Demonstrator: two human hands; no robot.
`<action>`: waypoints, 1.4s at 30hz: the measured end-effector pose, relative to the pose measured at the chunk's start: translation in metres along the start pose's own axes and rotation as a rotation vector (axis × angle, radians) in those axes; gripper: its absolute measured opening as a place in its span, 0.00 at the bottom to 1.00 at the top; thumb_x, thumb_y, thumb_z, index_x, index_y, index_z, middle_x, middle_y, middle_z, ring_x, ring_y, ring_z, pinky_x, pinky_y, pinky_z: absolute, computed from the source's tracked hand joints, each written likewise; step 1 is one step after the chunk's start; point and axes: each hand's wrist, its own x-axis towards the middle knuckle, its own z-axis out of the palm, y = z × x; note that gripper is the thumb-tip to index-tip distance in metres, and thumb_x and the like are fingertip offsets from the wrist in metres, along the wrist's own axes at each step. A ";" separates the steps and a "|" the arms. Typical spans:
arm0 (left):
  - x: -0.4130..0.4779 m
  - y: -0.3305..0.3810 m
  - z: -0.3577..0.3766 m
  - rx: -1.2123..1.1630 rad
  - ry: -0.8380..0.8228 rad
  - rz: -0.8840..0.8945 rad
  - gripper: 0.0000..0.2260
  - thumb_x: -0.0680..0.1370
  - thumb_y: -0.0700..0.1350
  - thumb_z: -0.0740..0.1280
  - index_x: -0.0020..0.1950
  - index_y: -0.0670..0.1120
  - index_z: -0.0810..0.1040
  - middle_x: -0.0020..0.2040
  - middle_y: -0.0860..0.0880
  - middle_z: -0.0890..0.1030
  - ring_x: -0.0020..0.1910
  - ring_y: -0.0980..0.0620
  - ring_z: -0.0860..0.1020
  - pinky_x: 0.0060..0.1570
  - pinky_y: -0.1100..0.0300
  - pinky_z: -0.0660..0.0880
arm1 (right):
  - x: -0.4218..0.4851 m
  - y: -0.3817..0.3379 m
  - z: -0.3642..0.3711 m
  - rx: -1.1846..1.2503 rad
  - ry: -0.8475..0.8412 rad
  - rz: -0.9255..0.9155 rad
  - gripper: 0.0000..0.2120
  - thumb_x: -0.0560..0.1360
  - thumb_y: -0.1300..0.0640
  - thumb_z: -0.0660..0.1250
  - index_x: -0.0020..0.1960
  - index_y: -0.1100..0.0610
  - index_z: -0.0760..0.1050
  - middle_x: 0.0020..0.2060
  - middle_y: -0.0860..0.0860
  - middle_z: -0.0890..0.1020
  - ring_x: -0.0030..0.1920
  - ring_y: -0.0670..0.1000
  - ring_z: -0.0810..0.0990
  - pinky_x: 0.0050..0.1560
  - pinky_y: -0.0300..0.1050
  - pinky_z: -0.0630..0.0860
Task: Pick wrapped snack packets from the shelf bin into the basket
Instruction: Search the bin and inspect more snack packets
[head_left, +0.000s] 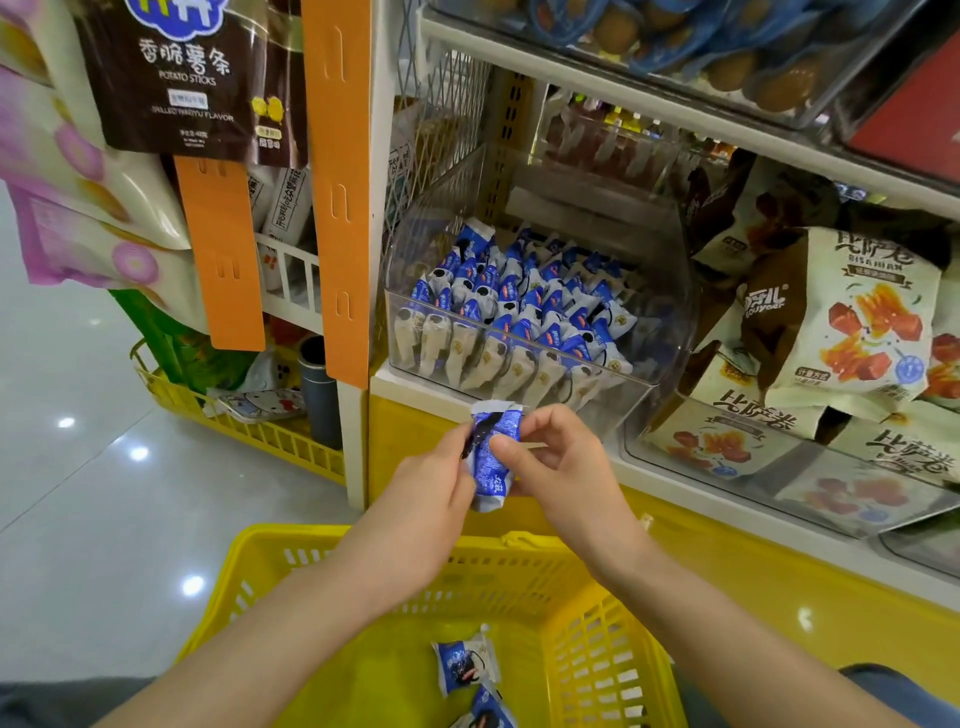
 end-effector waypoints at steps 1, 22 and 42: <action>0.001 -0.001 0.000 0.021 0.016 -0.003 0.18 0.81 0.44 0.53 0.71 0.52 0.62 0.51 0.48 0.78 0.40 0.55 0.74 0.32 0.66 0.67 | 0.000 0.001 0.000 -0.024 0.003 -0.008 0.07 0.73 0.63 0.68 0.44 0.58 0.69 0.47 0.61 0.80 0.41 0.53 0.81 0.35 0.39 0.79; 0.009 0.004 -0.005 -0.320 0.112 -0.182 0.07 0.80 0.41 0.59 0.52 0.50 0.76 0.52 0.47 0.78 0.49 0.49 0.78 0.52 0.46 0.77 | -0.005 0.006 0.007 -0.166 -0.056 -0.072 0.17 0.72 0.55 0.70 0.55 0.47 0.66 0.52 0.38 0.74 0.51 0.41 0.77 0.49 0.35 0.77; 0.017 0.009 -0.020 -0.848 0.236 -0.308 0.07 0.80 0.44 0.58 0.47 0.50 0.76 0.41 0.51 0.84 0.38 0.55 0.83 0.39 0.59 0.80 | 0.003 -0.001 -0.004 -0.116 -0.122 -0.148 0.18 0.74 0.67 0.66 0.49 0.43 0.78 0.39 0.42 0.85 0.41 0.43 0.81 0.40 0.34 0.78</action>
